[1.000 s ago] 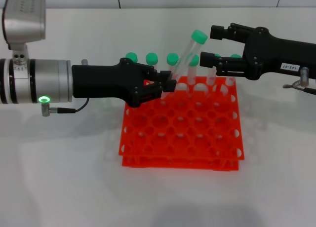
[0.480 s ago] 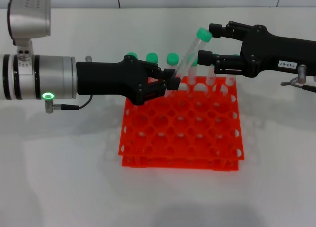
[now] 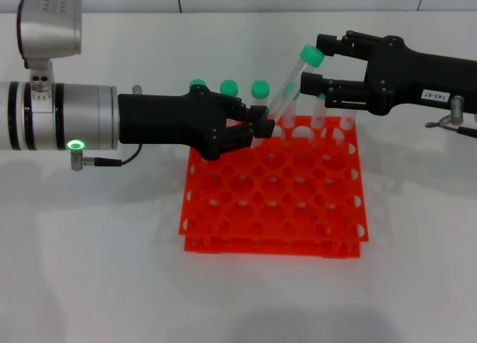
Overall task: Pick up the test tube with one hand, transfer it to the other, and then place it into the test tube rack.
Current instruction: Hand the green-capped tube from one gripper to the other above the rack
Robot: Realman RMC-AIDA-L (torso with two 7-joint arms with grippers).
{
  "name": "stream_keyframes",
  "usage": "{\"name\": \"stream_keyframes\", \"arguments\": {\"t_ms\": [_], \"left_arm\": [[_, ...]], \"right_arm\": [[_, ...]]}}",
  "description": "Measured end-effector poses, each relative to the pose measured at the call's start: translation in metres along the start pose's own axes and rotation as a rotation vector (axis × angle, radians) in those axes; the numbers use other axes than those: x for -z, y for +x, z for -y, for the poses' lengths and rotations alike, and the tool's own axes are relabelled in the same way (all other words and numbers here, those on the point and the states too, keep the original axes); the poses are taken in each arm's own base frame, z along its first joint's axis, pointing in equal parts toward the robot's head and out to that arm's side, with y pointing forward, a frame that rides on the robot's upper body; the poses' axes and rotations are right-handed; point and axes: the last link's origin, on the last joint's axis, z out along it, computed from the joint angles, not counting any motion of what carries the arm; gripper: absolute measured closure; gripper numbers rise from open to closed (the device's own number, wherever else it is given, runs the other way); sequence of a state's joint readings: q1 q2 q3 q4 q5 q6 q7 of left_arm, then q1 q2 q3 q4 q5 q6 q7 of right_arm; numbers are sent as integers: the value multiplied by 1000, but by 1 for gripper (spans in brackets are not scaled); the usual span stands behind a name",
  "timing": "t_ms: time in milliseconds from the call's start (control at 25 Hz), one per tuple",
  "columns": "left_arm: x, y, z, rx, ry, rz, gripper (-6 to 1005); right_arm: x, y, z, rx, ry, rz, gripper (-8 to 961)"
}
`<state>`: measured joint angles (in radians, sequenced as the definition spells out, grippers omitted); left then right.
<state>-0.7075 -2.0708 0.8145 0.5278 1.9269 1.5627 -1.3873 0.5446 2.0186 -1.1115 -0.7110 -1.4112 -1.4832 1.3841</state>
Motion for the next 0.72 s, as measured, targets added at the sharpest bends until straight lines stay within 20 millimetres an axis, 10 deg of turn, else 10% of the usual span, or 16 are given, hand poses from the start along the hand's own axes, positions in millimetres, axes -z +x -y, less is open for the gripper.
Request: {"name": "stream_keyframes", "arguments": {"t_ms": [720], "left_arm": [[-1, 0, -1, -5, -3, -5, 800]], "right_arm": [[-1, -2, 2, 12, 7, 1, 478]]}}
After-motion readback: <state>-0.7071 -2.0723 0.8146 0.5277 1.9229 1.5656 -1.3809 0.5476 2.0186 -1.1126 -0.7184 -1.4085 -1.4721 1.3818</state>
